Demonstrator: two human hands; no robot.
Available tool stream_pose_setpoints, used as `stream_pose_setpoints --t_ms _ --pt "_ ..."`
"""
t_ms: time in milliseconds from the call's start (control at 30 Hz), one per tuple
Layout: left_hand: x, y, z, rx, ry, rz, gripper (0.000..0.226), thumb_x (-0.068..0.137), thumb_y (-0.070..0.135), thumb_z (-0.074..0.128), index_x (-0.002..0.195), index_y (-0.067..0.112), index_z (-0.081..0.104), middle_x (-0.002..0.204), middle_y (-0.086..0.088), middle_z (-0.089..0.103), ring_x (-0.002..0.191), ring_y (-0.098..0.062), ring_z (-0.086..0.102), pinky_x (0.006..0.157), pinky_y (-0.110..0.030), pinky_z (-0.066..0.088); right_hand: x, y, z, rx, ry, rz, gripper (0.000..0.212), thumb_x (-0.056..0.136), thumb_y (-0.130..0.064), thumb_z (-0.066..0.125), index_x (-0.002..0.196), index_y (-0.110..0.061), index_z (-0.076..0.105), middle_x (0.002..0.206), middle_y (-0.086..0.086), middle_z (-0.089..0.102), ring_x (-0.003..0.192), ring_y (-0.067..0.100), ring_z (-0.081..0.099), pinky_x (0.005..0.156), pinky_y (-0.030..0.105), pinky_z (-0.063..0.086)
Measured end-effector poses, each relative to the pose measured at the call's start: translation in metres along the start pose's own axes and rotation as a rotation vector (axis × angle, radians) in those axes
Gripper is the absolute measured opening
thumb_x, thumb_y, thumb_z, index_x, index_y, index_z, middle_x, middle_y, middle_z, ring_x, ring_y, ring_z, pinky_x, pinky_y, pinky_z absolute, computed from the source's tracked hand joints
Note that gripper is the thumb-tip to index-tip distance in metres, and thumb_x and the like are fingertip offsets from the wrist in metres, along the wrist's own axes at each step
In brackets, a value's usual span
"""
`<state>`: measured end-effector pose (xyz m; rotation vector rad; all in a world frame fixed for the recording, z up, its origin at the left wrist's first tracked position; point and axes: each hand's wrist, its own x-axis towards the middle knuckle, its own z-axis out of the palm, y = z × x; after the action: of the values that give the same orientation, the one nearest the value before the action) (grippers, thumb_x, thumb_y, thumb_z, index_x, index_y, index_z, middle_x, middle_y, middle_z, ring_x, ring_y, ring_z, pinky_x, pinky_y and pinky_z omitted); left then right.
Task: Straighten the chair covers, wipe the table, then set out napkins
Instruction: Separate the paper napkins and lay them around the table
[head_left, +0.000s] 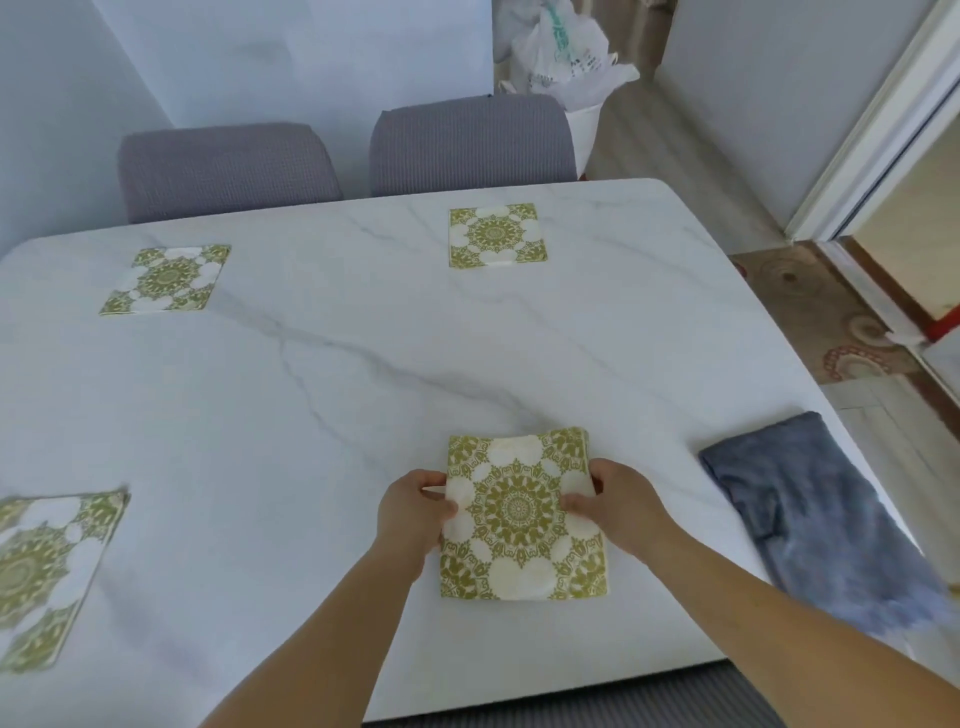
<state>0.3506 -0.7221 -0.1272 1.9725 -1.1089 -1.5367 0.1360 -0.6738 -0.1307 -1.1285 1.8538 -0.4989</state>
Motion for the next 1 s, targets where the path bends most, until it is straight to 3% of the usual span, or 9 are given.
stream_pose_setpoints --t_ms 200,400,533,633,933,1000 --pt "-0.008 -0.013 0.004 0.237 0.077 0.152 0.035 0.083 -0.001 0.061 0.116 0.012 0.059 0.088 -0.003 0.062 0.084 -0.025 0.063 0.08 -0.038 0.056 -0.008 0.004 0.004 -0.135 0.044 -0.016 0.014 0.085 -0.027 0.067 0.091 -0.018 0.058 0.081 -0.005 0.059 0.077 0.015 0.057 0.073 0.033 0.047" --pt "-0.009 -0.016 0.007 0.323 0.119 0.241 0.035 0.085 0.002 0.058 0.118 0.013 0.058 0.081 0.004 0.057 0.075 -0.015 0.055 0.068 -0.024 0.044 -0.006 0.003 0.004 -0.222 0.084 -0.019 0.017 0.086 -0.029 0.064 0.095 -0.022 0.052 0.079 -0.012 0.052 0.081 0.015 0.055 0.068 0.03 0.042" --pt "-0.012 -0.015 0.009 0.443 0.116 0.27 0.043 0.086 0.002 0.056 0.127 0.014 0.051 0.1 -0.002 0.058 0.086 -0.017 0.057 0.071 -0.023 0.043 -0.006 0.003 0.003 -0.285 0.089 0.005 0.027 0.084 -0.034 0.066 0.102 -0.022 0.049 0.089 -0.008 0.057 0.084 0.016 0.057 0.067 0.029 0.041" --pt "-0.015 -0.019 0.01 0.638 0.137 0.309 0.052 0.087 0.006 0.056 0.135 0.02 0.041 0.126 -0.005 0.042 0.096 -0.021 0.057 0.072 -0.027 0.043 -0.008 0.005 0.002 -0.355 0.111 -0.001 0.036 0.082 -0.035 0.068 0.106 -0.022 0.045 0.09 -0.007 0.057 0.082 0.016 0.057 0.066 0.029 0.04" --pt "-0.017 -0.018 0.011 0.842 0.105 0.282 0.038 0.092 0.009 0.049 0.125 0.026 0.051 0.123 -0.005 0.04 0.095 -0.021 0.058 0.072 -0.03 0.049 -0.008 0.004 0.001 -0.421 0.158 0.024 0.047 0.081 -0.039 0.069 0.112 -0.016 0.042 0.103 -0.002 0.055 0.081 0.018 0.052 0.066 0.03 0.041" --pt "-0.017 -0.015 0.009 0.839 0.076 0.267 0.04 0.092 0.008 0.05 0.128 0.025 0.05 0.125 -0.006 0.038 0.086 -0.02 0.057 0.07 -0.029 0.048 -0.008 0.002 -0.001 -0.388 0.165 0.009 0.044 0.083 -0.039 0.067 0.113 -0.016 0.044 0.102 -0.002 0.055 0.083 0.017 0.052 0.068 0.03 0.042"
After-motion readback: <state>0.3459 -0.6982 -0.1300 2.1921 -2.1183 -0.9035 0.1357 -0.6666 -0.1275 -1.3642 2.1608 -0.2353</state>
